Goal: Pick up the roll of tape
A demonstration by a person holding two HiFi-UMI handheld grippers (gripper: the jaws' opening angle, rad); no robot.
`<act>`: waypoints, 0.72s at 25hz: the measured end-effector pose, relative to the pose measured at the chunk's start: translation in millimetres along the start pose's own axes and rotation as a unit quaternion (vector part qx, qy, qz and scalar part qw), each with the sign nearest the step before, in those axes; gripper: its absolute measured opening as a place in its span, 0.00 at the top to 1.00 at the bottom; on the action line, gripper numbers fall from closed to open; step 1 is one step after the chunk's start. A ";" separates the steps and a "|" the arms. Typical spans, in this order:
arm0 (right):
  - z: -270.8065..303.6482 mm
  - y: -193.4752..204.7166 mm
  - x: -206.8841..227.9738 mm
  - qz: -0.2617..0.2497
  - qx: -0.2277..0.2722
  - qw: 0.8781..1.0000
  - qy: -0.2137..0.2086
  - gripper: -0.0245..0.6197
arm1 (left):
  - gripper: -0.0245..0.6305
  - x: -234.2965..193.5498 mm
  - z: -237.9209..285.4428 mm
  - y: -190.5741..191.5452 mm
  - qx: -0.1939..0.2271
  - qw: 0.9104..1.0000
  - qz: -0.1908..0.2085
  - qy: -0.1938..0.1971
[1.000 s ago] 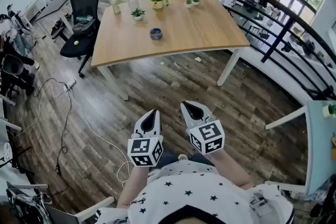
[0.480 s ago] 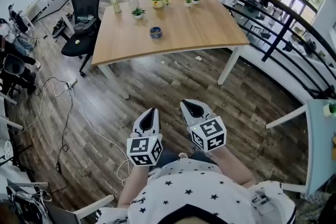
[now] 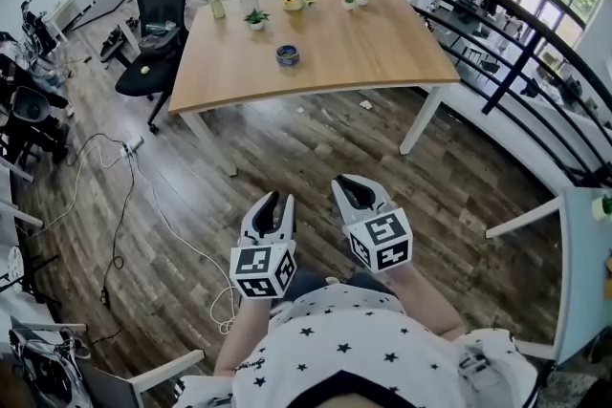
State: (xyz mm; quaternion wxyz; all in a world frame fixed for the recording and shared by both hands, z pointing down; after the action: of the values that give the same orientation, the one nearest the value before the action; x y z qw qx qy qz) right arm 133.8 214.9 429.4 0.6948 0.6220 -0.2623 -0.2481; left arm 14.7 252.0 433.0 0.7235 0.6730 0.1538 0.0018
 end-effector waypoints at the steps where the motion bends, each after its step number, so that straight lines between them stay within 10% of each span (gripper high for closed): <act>1: 1.1 0.3 0.6 0.000 0.000 1.000 -0.002 0.92 | 0.80 -0.2 1.1 0.2 0.000 1.000 0.000 0.000; 18: 10.2 4.6 15.2 0.006 -0.007 1.000 -0.027 0.70 | 0.65 1.3 11.7 2.7 0.003 1.000 0.000 -0.010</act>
State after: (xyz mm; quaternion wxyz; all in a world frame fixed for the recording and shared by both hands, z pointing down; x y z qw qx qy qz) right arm 138.2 197.7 435.7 0.6933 0.6085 -0.2831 -0.2624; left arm 19.2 241.1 435.8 0.7232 0.6749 0.1469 -0.0050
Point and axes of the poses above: the fingertips, and each gripper's own axes: z forward along the fingers, x to its right, y out of its underside, the point moved 2 cm from there along -z, backward along the fingers, and after that the axes turned 11 degrees about x, right-handed, at the moved point
